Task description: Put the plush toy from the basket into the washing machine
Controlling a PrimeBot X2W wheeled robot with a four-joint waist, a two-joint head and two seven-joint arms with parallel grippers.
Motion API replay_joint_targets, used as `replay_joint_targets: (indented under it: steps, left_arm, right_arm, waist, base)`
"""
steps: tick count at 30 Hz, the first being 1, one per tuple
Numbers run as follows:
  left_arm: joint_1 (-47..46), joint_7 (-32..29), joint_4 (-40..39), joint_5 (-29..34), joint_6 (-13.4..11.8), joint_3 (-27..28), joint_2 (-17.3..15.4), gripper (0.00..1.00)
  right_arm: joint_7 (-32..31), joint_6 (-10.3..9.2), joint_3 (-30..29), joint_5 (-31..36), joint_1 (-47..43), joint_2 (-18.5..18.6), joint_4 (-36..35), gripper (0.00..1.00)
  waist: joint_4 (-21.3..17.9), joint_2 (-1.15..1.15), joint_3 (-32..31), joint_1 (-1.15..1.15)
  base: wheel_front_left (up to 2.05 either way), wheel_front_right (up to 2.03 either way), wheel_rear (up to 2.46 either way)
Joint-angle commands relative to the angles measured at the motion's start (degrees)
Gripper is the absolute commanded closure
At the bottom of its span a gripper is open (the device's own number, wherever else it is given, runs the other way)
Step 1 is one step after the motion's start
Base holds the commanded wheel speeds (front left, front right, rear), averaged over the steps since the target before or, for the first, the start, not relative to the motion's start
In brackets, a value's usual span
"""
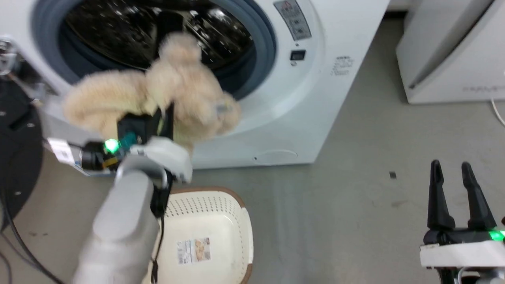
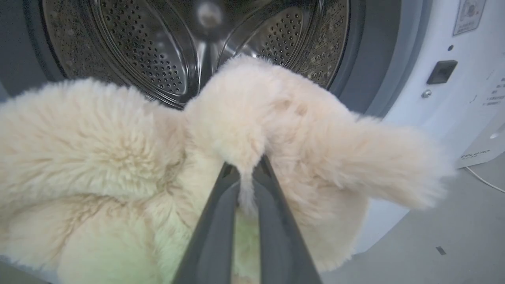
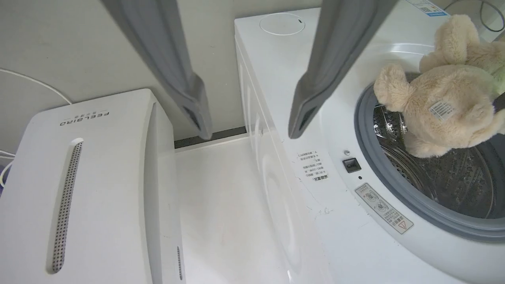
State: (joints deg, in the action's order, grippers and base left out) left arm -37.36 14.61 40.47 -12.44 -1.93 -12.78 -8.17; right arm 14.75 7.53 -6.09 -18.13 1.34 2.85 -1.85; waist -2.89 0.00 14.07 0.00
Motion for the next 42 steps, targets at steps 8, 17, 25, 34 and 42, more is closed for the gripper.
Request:
replay_joint_targets:
  steps: [8, 17, 25, 34, 42]
  left_arm:
    - [-12.56, 0.39, 2.96, 1.46, -0.69, 2.66, -1.63, 1.00]
    - [-26.18, 0.39, 7.41, 3.12, -1.52, 5.23, -7.33, 1.00]
    - [-37.64, 0.39, 11.17, 3.61, -2.32, 7.05, -12.59, 1.00]
    - [-44.00, 0.39, 14.45, 4.45, -2.79, 6.91, -14.35, 0.00]
    - [-37.55, 0.39, 12.64, 4.21, -2.85, 7.35, -13.53, 0.00]
  right_arm:
    - [0.25, -0.04, 1.53, -1.40, 5.30, 0.03, -0.81, 0.00]
    - [0.25, -0.04, 2.95, -3.53, 10.30, 0.03, -1.78, 0.00]
    - [0.25, -0.04, 4.64, -5.60, 13.11, 0.03, -2.33, 0.00]
    - [0.25, -0.04, 6.98, -6.41, 14.00, 0.03, -2.68, 0.00]
    - [0.25, -0.04, 6.92, -6.09, 12.84, 0.03, -2.51, 0.00]
  waist:
    - [-5.55, 0.00, 9.77, 0.00]
    - [-11.00, 0.00, 19.37, 0.00]
    - [-14.70, 0.00, 25.84, 0.00]
    - [-16.04, 0.00, 28.06, 0.00]
    - [-13.85, 0.00, 23.20, 0.00]
  base:
    - [0.00, 0.00, 0.00]
    - [0.00, 0.00, 0.00]
    - [0.00, 0.00, 0.00]
    - [0.00, 0.00, 0.00]
    - [0.00, 0.00, 0.00]
